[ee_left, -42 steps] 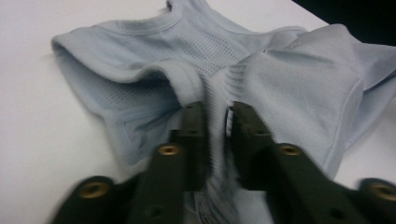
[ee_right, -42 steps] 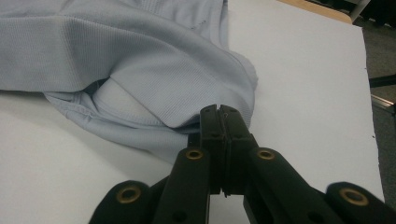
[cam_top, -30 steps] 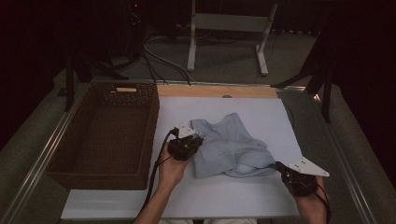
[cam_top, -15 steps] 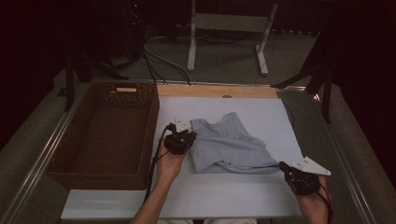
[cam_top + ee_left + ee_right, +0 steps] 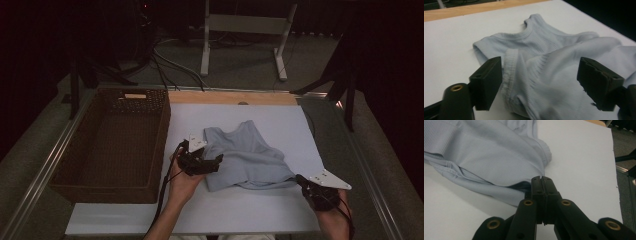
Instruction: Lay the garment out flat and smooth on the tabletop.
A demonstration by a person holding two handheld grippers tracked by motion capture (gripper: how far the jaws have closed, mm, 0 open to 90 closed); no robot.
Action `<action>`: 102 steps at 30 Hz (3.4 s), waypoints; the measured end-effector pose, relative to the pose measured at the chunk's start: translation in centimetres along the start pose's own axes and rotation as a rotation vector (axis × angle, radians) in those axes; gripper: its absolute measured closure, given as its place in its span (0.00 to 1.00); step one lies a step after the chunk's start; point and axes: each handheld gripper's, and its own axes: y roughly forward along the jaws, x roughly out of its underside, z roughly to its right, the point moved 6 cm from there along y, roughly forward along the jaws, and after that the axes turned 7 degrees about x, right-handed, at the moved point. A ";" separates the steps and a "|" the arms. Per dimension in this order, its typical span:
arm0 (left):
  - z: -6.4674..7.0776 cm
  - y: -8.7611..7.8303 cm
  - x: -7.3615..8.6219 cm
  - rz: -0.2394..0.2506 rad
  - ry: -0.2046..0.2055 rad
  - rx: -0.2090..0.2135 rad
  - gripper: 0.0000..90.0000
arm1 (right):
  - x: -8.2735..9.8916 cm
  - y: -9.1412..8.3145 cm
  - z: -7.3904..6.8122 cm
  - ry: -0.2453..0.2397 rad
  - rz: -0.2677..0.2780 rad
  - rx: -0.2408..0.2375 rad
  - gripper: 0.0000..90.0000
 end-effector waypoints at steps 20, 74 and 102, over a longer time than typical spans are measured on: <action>2.8 -1.6 3.4 0.020 0.036 0.034 0.24 | 0.0 -0.1 -0.4 0.002 0.007 -0.015 1.00; 1.8 -4.2 4.4 -0.068 -0.053 0.142 0.97 | -0.1 -1.5 1.9 0.071 0.047 0.036 1.00; 2.7 -4.0 4.2 -0.074 -0.007 0.186 0.96 | -2.0 2.8 1.0 0.202 -0.010 -0.045 0.41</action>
